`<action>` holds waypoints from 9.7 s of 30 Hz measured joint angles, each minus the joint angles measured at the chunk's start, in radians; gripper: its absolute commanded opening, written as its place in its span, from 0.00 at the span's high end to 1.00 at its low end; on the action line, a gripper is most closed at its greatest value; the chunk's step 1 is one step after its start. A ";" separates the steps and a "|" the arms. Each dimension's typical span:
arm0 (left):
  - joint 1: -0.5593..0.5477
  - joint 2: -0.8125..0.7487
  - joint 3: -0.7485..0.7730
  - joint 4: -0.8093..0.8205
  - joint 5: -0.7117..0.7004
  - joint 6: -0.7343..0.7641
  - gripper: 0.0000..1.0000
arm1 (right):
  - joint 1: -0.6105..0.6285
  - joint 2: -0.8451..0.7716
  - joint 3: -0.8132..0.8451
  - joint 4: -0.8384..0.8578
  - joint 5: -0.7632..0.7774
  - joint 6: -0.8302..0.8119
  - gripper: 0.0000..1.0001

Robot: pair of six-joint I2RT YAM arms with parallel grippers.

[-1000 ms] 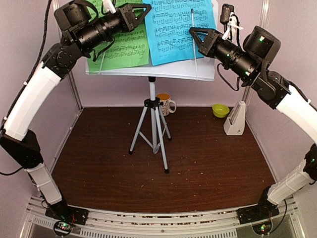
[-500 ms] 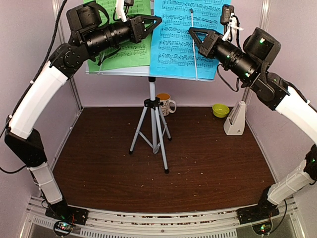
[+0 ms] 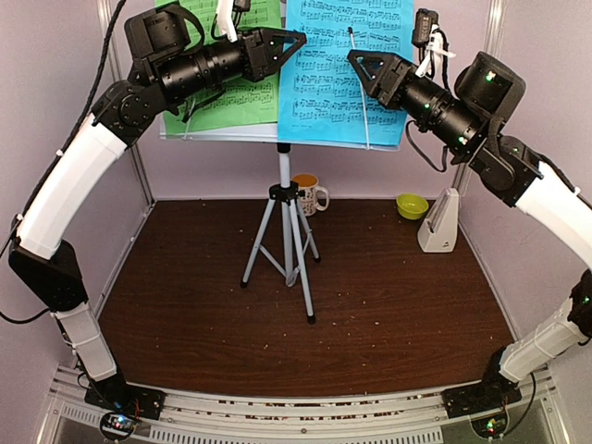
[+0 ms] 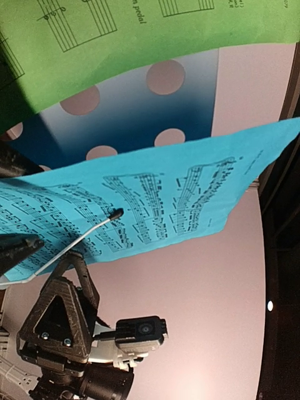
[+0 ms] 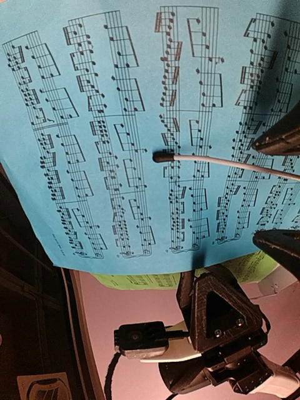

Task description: Set up the instrument practice props

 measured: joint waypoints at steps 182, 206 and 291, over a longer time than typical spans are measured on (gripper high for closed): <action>0.434 -0.812 -1.379 0.031 -0.218 -0.253 0.02 | -0.530 0.438 -0.201 -0.556 0.496 0.287 0.11; 0.434 -0.923 -1.506 0.114 -0.082 -0.159 0.08 | -0.530 0.387 -0.327 -0.458 0.510 0.281 0.47; -0.414 -0.125 -1.756 0.970 -0.314 0.154 0.07 | 0.020 -0.374 -1.060 -0.097 -0.330 -0.068 0.87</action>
